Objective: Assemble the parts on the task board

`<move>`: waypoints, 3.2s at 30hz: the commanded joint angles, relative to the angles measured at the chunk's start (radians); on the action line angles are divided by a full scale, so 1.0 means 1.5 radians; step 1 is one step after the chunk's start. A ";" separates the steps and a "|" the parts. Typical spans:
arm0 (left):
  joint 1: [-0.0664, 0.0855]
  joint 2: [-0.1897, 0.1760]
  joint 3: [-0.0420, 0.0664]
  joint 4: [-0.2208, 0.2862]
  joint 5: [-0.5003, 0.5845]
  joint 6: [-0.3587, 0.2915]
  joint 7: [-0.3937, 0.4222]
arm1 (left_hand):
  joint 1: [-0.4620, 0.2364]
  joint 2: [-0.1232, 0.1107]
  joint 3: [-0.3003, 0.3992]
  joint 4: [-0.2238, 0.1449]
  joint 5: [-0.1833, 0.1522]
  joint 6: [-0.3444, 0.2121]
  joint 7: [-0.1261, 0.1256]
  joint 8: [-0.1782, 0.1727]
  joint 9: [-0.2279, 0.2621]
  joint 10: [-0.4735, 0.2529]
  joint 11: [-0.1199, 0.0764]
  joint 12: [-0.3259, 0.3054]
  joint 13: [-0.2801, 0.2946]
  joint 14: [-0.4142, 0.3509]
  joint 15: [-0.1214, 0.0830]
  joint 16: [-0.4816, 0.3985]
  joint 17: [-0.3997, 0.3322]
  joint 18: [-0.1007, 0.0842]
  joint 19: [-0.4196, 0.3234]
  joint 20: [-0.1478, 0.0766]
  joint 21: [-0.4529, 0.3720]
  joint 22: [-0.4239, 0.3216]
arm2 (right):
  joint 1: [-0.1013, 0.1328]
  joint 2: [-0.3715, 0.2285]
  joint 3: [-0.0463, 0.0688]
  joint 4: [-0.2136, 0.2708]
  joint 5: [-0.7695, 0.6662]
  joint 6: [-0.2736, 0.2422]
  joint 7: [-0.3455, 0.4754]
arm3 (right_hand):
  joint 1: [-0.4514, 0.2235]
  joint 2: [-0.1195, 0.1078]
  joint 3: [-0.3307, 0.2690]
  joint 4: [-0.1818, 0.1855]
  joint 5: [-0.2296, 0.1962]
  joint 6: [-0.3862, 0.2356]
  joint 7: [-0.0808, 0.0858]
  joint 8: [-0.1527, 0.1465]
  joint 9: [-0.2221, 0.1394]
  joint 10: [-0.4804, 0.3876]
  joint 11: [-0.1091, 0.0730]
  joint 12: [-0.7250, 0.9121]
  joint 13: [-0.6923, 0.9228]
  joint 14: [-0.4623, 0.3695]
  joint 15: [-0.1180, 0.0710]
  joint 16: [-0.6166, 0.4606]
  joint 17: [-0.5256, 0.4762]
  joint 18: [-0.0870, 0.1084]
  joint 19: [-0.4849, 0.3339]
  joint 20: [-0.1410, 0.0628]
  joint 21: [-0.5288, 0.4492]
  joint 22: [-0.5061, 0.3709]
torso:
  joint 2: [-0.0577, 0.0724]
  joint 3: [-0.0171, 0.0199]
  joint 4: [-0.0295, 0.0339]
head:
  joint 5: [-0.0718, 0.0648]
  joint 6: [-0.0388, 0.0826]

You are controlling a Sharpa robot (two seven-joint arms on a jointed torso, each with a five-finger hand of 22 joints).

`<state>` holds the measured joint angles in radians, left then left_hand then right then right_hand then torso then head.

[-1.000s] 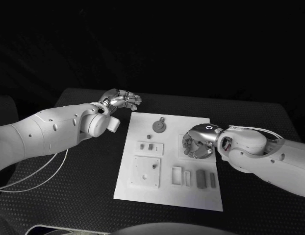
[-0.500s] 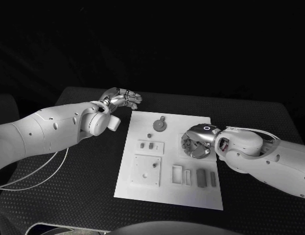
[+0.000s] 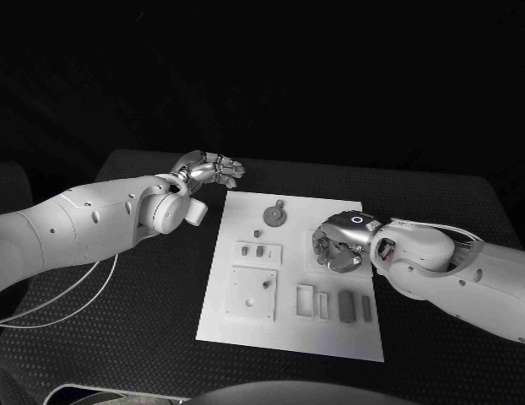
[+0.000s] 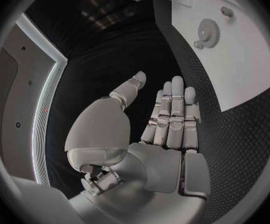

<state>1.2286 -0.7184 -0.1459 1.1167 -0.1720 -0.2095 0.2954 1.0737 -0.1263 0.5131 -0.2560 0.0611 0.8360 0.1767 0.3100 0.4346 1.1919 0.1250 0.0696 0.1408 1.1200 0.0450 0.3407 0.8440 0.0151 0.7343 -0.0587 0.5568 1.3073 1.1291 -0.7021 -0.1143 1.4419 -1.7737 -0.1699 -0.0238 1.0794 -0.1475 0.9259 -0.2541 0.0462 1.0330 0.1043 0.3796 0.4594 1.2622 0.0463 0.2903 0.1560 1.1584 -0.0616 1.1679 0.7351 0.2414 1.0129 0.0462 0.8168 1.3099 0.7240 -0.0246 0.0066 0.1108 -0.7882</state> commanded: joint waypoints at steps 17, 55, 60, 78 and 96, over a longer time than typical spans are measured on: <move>0.000 0.002 0.001 -0.002 0.006 0.008 0.009 | -0.005 0.005 0.000 0.005 -0.003 -0.001 0.003 0.003 -0.001 0.001 0.000 0.002 -0.001 0.004 -0.001 -0.004 0.001 0.002 0.004 0.002 -0.005 0.012 | -0.001 -0.002 0.037 0.058 0.049 -0.060 0.024 | -0.005 0.000 0.008 -0.001 0.001 0.005 -0.001 0.006 0.009 0.011 -0.004 0.007 0.015 0.003 -0.005 0.004 0.003 0.014 0.009 -0.001 0.006 0.003 | 0.000 -0.0008 0.0000 | 0.009 0.000; 0.000 0.014 0.001 -0.003 0.007 0.012 0.006 | -0.006 0.005 0.000 0.006 -0.003 -0.001 0.003 0.004 -0.001 0.002 0.000 0.002 -0.001 0.004 -0.001 -0.005 0.002 0.002 0.004 0.002 -0.005 0.012 | -0.065 0.153 -0.002 0.030 -0.006 -0.049 0.037 | -0.005 0.005 0.005 -0.006 0.002 0.003 -0.001 0.006 0.012 0.008 -0.004 0.006 0.017 0.005 -0.005 0.002 0.004 0.014 0.011 -0.003 0.007 0.003 | 0.000 -0.0004 0.0007 | 0.030 -0.006; 0.000 0.015 0.001 -0.004 0.007 0.013 0.006 | -0.006 0.005 -0.001 0.006 -0.003 -0.001 0.003 0.004 -0.001 0.002 0.000 0.002 -0.001 0.004 0.000 -0.005 0.002 0.002 0.004 0.003 -0.005 0.012 | -0.065 0.156 -0.015 0.023 -0.008 -0.044 0.037 | -0.006 0.006 0.004 -0.008 0.002 0.003 -0.001 0.006 0.013 0.008 -0.004 0.007 0.017 0.005 -0.005 0.002 0.004 0.014 0.011 -0.003 0.007 0.004 | 0.000 0.0000 -0.0001 | 0.031 -0.008; 0.000 0.015 0.001 -0.004 0.007 0.016 0.006 | -0.007 0.006 -0.001 0.007 -0.003 0.000 0.003 0.005 -0.001 0.002 0.000 0.002 -0.001 0.004 0.000 -0.006 0.002 0.002 0.004 0.003 -0.006 0.012 | -0.070 0.161 -0.027 0.005 -0.038 -0.038 0.031 | -0.007 0.007 0.003 -0.011 0.002 0.003 -0.001 0.006 0.014 0.008 -0.004 0.007 0.018 0.005 -0.005 0.002 0.005 0.014 0.010 -0.003 0.007 0.004 | 0.000 -0.0001 0.0001 | 0.035 -0.009; 0.000 0.015 0.001 -0.003 0.007 0.016 0.006 | -0.007 0.006 -0.001 0.007 -0.003 0.000 0.003 0.005 -0.001 0.002 0.000 0.002 -0.001 0.003 0.000 -0.006 0.002 0.002 0.004 0.003 -0.006 0.012 | -0.073 0.171 -0.030 0.007 -0.053 -0.038 0.031 | -0.008 0.006 0.002 -0.013 0.002 0.002 -0.001 0.006 0.014 0.007 -0.003 0.006 0.018 0.004 -0.004 0.002 0.006 0.014 0.008 -0.003 0.007 0.005 | 0.000 -0.0012 0.0000 | 0.035 -0.009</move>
<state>1.2282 -0.6974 -0.1456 1.1090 -0.1661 -0.1998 0.2947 1.0697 -0.1224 0.5136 -0.2510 0.0611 0.8360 0.1767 0.3135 0.4341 1.1919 0.1250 0.0696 0.1409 1.1200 0.0450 0.3368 0.8458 0.0151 0.7380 -0.0551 0.5535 1.3080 1.0229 -0.4486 -0.1556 1.4488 -1.8350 -0.2468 0.0168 1.0729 -0.1462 0.9301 -0.2693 0.0425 1.0274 0.1021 0.3850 0.4792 1.2668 0.0410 0.2970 0.1814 1.1668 -0.0609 1.1677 0.7431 0.2470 1.0252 0.0483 0.8208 1.3089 0.7236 -0.0261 0.0065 0.1637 -0.8029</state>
